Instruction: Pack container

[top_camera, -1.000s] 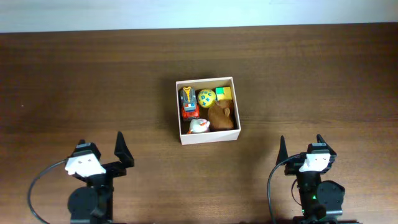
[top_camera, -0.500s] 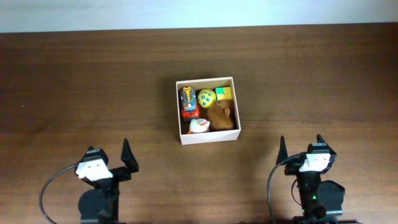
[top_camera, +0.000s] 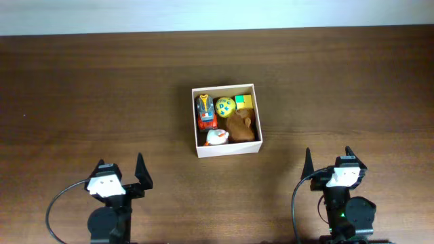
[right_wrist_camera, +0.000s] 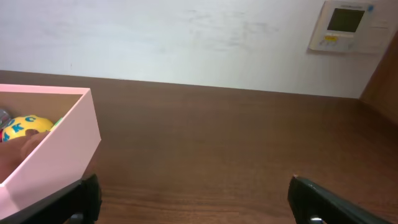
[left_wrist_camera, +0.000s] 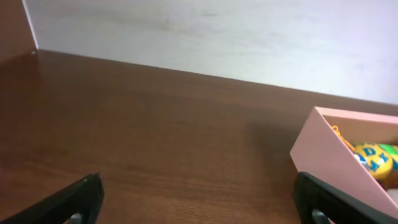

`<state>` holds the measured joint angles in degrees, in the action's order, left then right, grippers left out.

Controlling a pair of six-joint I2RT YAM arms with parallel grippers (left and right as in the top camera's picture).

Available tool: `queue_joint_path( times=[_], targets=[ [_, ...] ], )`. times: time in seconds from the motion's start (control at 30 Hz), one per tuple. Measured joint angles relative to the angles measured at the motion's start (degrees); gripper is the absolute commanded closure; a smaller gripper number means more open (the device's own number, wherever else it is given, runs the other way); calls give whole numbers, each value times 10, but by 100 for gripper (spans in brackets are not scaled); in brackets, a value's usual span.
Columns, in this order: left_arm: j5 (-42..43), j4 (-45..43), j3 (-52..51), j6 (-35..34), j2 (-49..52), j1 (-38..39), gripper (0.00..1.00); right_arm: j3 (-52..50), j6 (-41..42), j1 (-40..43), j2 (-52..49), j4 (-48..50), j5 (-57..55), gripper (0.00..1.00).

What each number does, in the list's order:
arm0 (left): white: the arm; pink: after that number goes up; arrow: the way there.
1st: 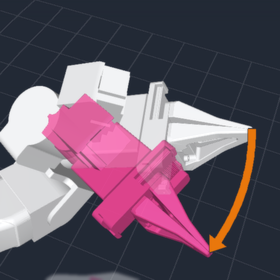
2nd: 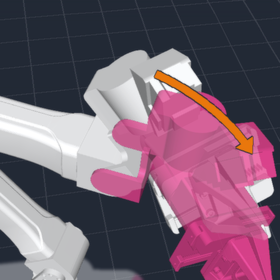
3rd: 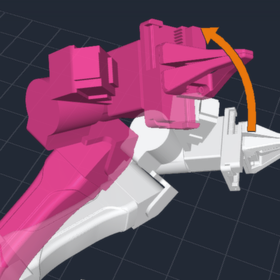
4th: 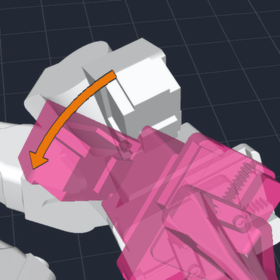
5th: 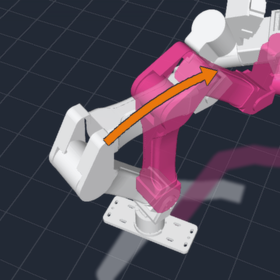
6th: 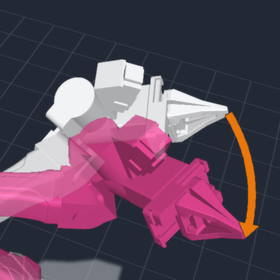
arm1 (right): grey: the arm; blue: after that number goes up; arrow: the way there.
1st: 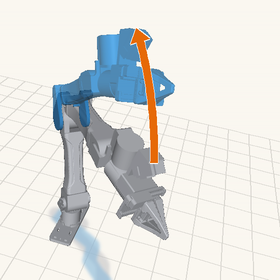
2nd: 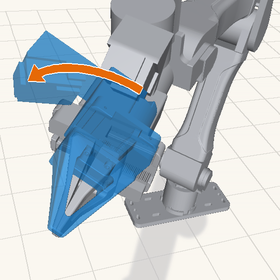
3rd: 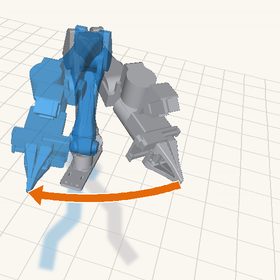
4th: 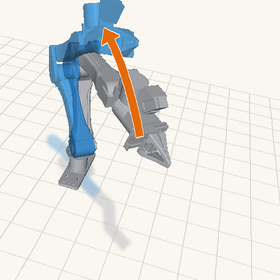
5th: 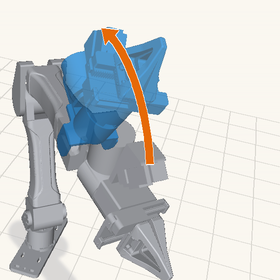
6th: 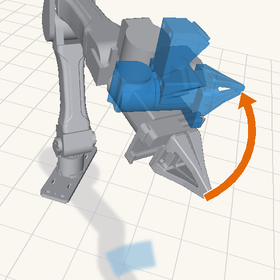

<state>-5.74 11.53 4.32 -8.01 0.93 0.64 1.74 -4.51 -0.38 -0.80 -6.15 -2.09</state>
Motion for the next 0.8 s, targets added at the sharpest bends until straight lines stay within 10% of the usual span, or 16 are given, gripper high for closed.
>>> queue_joint_path(
  times=[0.8],
  targets=[
    [26, 0, 0, 72, 0, 0, 1, 0, 0, 0, 0, 0, 0, 1]
  ],
)
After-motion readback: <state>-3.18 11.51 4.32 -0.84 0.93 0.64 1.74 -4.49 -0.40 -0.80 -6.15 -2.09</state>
